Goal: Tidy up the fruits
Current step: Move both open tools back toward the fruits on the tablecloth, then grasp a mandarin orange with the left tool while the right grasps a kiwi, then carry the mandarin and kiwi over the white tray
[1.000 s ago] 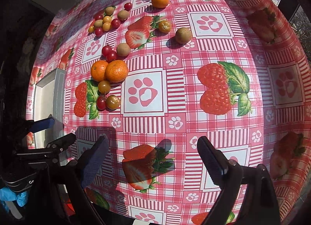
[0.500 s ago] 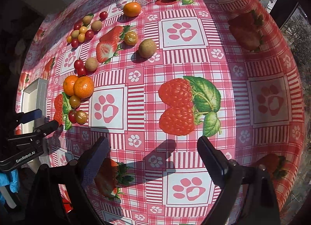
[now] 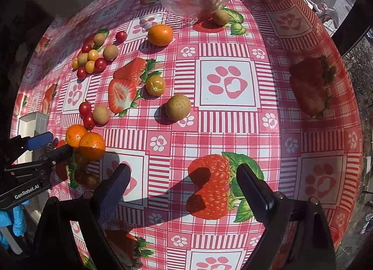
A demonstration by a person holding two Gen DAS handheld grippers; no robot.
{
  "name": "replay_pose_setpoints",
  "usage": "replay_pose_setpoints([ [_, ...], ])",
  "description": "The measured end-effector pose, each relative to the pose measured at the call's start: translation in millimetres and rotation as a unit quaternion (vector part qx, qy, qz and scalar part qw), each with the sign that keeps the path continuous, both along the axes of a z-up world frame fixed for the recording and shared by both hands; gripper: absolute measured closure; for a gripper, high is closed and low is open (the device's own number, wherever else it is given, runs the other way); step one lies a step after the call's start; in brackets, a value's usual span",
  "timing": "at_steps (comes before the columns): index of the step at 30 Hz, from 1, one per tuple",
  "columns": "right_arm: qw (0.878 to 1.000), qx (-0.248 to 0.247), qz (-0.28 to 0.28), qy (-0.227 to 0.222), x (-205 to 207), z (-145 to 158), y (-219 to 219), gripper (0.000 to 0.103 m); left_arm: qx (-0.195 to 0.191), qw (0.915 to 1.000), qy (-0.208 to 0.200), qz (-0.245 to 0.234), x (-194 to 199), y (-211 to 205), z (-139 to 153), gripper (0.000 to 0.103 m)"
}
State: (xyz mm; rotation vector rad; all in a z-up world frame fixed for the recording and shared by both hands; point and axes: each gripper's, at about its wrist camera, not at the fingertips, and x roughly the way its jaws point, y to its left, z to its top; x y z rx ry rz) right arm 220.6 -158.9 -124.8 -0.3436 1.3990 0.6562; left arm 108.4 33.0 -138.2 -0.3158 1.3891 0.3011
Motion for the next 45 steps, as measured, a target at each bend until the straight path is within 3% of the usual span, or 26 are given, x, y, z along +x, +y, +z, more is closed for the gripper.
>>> replay_pose_setpoints([
  [11, 1.000, -0.006, 0.002, -0.006, 23.3, -10.5, 27.0, 0.010, -0.021, 0.9994, -0.027, 0.007, 35.5, 11.0, -8.9, 0.041],
  [13, 1.000, -0.004, 0.005, -0.007, 23.5, -12.4, 29.7, 0.016, -0.021, 0.9994, -0.027, 0.008, 40.7, 16.2, -10.6, 0.041],
  [18, 1.000, -0.015, 0.014, -0.008, 24.8, -21.2, 37.5, 0.043, -0.016, 0.9996, -0.024, -0.005, 29.8, 12.6, -9.6, 0.041],
  [22, 1.000, -0.016, 0.011, -0.014, 28.6, -23.0, 41.4, 0.048, -0.014, 0.9996, -0.022, -0.008, 24.1, 7.9, -11.9, 0.041],
  [26, 1.000, -0.017, 0.011, -0.019, 31.5, -22.6, 43.0, 0.073, -0.009, 0.9998, -0.014, -0.012, 23.8, -0.4, -16.2, 0.041],
  [27, 1.000, -0.012, 0.009, -0.015, 32.4, -22.4, 42.5, 0.073, -0.009, 0.9998, -0.011, -0.016, 21.2, -4.1, -18.7, 0.042],
  [29, 1.000, -0.005, 0.004, -0.012, 33.9, -21.5, 40.8, 0.073, -0.020, 0.9995, -0.005, -0.024, 19.0, -9.7, -23.7, 0.062],
  [35, 1.000, 0.020, 0.000, -0.002, 24.0, -9.3, 27.6, 0.073, -0.023, 0.9993, -0.021, -0.020, 9.3, -16.5, -21.2, 0.062],
  [45, 0.998, 0.052, 0.002, 0.023, -19.2, 17.1, 10.1, 0.073, -0.032, 0.9983, -0.050, -0.003, -33.6, -3.2, 20.6, 0.062],
])
